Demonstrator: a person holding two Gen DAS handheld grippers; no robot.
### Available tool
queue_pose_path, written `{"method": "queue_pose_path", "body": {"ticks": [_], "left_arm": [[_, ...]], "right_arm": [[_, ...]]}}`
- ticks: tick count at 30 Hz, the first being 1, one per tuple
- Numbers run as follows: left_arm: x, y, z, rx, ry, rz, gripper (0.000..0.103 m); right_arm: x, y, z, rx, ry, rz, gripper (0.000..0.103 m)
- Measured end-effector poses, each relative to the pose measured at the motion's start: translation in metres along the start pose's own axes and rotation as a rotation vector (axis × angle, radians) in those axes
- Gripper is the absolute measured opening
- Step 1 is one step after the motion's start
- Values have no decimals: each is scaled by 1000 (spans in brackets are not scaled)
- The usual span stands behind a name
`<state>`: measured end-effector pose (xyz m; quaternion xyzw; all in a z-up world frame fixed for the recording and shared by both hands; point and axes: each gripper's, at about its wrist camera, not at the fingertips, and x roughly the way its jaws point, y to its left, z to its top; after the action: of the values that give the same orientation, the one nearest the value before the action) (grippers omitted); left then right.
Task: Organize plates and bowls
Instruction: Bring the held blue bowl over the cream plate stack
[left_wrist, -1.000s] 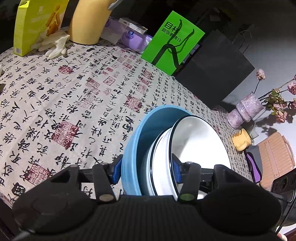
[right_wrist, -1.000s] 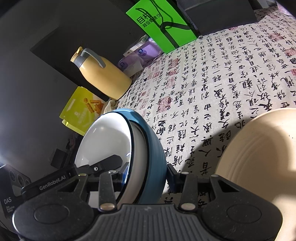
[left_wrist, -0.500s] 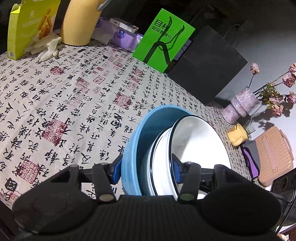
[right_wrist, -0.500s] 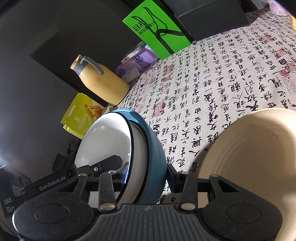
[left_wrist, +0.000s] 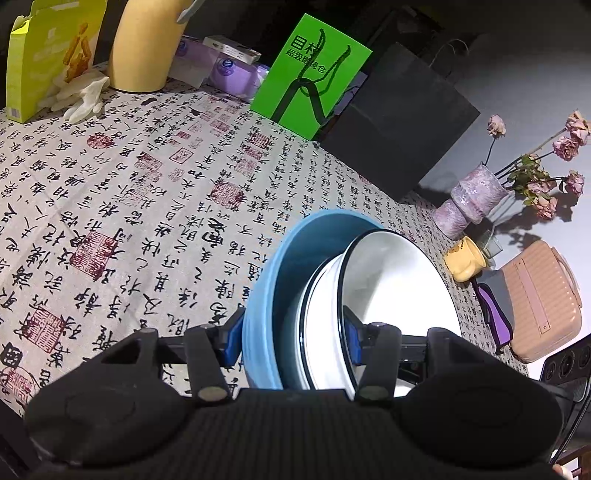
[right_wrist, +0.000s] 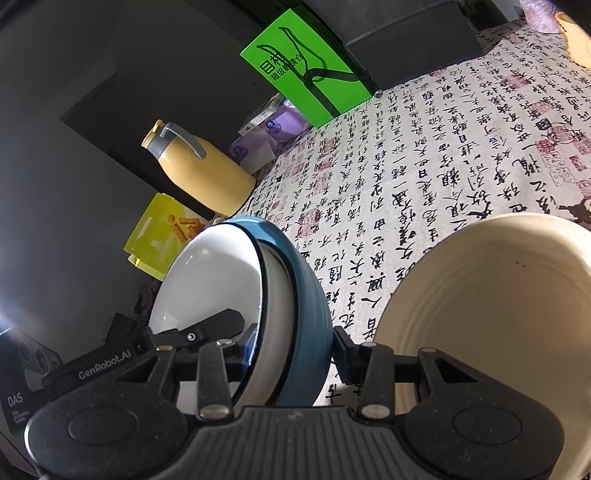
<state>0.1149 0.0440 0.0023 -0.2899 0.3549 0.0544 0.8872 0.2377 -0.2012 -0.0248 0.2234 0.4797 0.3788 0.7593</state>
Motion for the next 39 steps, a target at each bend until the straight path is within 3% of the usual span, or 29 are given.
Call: {"method": "queue_pose_path", "body": {"ticks": [39], "left_arm": [[29,-57,-30,75,61,-47,51]], "right_arm": [[-51,-51,-10,65,-67,-38,40]]}}
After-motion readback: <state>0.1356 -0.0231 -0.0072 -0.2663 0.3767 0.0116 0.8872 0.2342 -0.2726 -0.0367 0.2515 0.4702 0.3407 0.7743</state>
